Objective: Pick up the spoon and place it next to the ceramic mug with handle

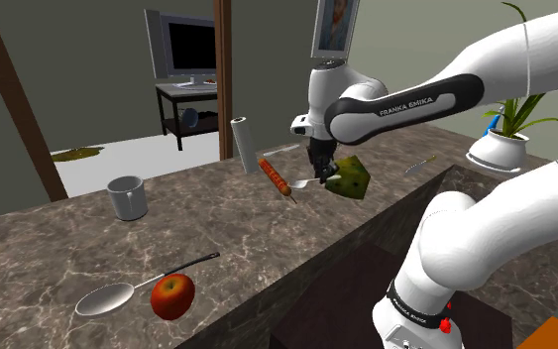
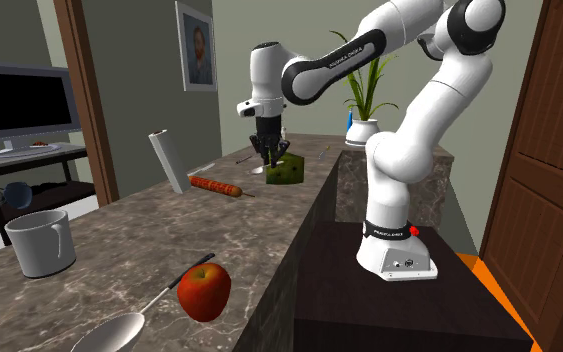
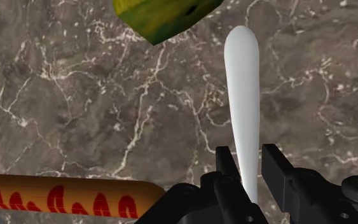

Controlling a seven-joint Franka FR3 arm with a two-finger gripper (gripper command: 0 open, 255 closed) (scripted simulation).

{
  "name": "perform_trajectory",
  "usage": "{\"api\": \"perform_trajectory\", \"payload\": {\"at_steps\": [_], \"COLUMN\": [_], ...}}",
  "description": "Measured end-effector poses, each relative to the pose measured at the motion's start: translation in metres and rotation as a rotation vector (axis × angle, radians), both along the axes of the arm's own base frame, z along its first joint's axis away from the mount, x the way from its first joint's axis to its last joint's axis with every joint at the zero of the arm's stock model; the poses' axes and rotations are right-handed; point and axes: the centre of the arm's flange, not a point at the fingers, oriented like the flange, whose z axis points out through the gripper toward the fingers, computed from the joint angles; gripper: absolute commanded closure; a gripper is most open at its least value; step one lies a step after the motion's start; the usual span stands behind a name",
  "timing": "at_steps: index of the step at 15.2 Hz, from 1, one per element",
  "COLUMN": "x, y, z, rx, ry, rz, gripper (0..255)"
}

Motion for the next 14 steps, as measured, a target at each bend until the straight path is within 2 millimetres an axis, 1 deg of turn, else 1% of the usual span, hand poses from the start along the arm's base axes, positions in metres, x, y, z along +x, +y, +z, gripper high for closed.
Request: {"api": "perform_trajectory", "payload": {"at_steps": [13, 14], "x": [0.0, 0.005], "y": [0.0, 0.005], "z": [0.068, 0.07], "rx": [0.0, 0.0], "ry": [0.0, 0.0], "rz": [0.0, 0.0], "gripper": [255, 255]}}
